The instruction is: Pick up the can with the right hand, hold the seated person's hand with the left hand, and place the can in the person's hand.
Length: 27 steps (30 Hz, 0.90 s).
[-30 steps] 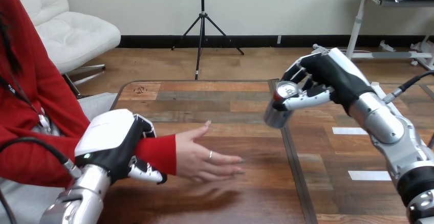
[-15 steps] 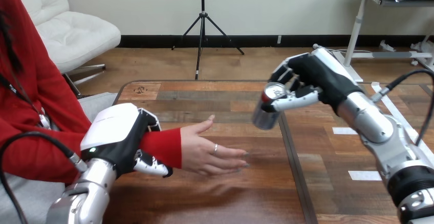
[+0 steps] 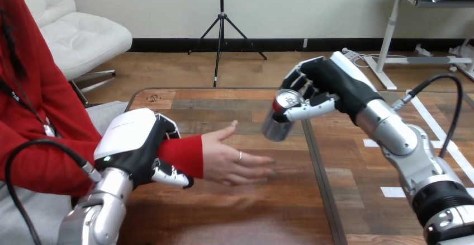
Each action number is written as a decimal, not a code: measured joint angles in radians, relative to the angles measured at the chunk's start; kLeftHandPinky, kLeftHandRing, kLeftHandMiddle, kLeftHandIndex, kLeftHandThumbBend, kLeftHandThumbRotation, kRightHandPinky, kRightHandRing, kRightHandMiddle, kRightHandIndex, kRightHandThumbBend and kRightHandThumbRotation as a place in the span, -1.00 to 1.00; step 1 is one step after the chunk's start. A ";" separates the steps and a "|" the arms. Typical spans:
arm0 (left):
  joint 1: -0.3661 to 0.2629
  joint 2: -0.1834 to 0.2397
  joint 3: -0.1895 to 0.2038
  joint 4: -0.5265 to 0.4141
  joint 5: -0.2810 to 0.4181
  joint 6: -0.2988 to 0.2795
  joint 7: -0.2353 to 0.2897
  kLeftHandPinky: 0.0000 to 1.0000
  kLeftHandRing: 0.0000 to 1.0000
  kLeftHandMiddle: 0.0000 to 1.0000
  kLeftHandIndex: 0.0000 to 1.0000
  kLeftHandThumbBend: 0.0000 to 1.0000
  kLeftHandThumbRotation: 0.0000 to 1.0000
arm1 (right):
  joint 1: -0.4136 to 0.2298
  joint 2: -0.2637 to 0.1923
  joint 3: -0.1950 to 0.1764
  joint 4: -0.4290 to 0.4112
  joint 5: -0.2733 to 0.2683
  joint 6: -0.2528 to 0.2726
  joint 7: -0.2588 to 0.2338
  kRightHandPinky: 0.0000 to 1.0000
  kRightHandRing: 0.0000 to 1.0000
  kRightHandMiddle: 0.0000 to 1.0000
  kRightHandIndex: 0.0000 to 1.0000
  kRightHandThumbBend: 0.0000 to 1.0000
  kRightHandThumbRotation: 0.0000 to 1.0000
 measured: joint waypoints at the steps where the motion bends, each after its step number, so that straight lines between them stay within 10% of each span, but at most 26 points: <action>1: -0.003 -0.003 0.000 0.002 0.000 0.001 0.000 -0.58 -0.43 -0.33 -0.33 0.64 -1.00 | 0.000 0.002 0.000 -0.002 0.000 0.000 0.000 -0.42 -0.32 -0.21 -0.09 0.36 -1.00; 27: -0.067 -0.062 0.000 0.030 0.001 0.017 0.000 -0.58 -0.45 -0.33 -0.32 0.57 -1.00 | 0.000 0.044 0.018 -0.071 -0.002 0.030 0.007 -0.44 -0.33 -0.21 -0.11 0.34 -1.00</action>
